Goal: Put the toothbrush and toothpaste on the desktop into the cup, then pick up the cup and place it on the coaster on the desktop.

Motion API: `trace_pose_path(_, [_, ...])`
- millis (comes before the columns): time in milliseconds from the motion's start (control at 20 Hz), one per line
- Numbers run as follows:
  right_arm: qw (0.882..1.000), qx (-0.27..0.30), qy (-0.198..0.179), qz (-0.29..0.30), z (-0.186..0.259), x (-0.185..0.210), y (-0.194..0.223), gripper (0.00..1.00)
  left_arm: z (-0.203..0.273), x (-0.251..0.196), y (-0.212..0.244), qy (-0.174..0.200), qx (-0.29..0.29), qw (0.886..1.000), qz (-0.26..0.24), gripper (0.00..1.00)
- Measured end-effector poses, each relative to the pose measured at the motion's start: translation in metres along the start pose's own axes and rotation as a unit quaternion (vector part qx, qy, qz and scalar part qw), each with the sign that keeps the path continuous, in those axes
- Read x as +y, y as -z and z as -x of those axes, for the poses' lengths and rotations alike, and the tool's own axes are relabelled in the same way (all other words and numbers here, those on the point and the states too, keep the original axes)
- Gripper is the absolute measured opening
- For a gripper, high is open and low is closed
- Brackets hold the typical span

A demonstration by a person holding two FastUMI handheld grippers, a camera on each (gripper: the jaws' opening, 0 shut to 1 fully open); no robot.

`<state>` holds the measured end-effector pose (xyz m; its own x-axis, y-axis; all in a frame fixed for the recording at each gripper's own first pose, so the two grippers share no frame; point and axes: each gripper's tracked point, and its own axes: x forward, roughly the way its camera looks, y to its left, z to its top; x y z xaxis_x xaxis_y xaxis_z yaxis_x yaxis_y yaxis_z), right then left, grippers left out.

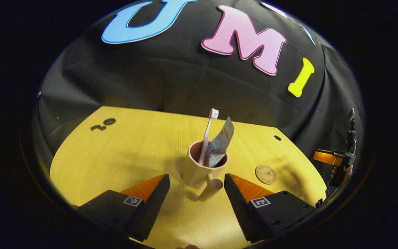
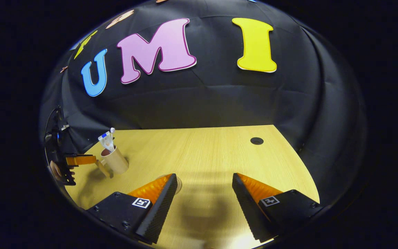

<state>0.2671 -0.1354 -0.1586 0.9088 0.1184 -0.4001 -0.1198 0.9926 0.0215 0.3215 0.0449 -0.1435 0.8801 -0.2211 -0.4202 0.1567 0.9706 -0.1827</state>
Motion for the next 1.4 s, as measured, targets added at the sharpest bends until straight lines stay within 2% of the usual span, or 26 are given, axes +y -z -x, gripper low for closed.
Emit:
trace_pose_path(200, [1.000,0.016,-0.003,-0.001,0.017,-0.012,0.012,0.98,-0.006,-0.004,0.012,-0.017,0.056,0.998,-0.005,0.98])
trace_pose_path(400, [1.000,0.030,-0.002,-0.009,0.025,-0.023,0.023,0.98,-0.016,-0.004,0.023,-0.037,0.124,0.991,-0.011,0.98])
trace_pose_path(550, [0.999,0.034,0.002,-0.006,0.031,-0.030,0.029,0.98,-0.026,-0.004,0.030,-0.052,0.177,0.983,-0.009,0.97])
trace_pose_path(850, [0.999,0.040,0.008,-0.031,0.035,-0.044,0.040,0.98,-0.043,-0.004,0.046,-0.084,0.259,0.961,-0.041,0.94])
trace_pose_path(1050, [0.998,0.050,0.013,-0.045,0.037,-0.049,0.051,0.98,-0.053,-0.006,0.047,-0.097,0.282,0.955,-0.017,0.87])
trace_pose_path(1100, [0.997,0.053,0.013,-0.048,0.037,-0.049,0.053,0.98,-0.055,-0.006,0.047,-0.098,0.287,0.953,-0.010,0.79])
trace_pose_path(1150, [0.997,0.056,0.014,-0.050,0.039,-0.052,0.055,0.98,-0.055,-0.006,0.047,-0.098,0.295,0.950,-0.004,0.83])
trace_pose_path(1250, [0.997,0.063,0.015,-0.053,0.040,-0.054,0.058,0.98,-0.059,-0.006,0.046,-0.103,0.302,0.948,0.001,0.67])
trace_pose_path(1300, [0.996,0.065,0.014,-0.055,0.040,-0.054,0.059,0.98,-0.061,-0.006,0.046,-0.105,0.307,0.946,0.002,0.70])
trace_pose_path(1350, [0.996,0.067,0.014,-0.056,0.040,-0.054,0.060,0.98,-0.062,-0.006,0.049,-0.105,0.314,0.944,0.004,0.57])
trace_pose_path(1400, [0.996,0.069,0.014,-0.056,0.041,-0.054,0.060,0.98,-0.063,-0.006,0.049,-0.105,0.319,0.942,0.003,0.52])
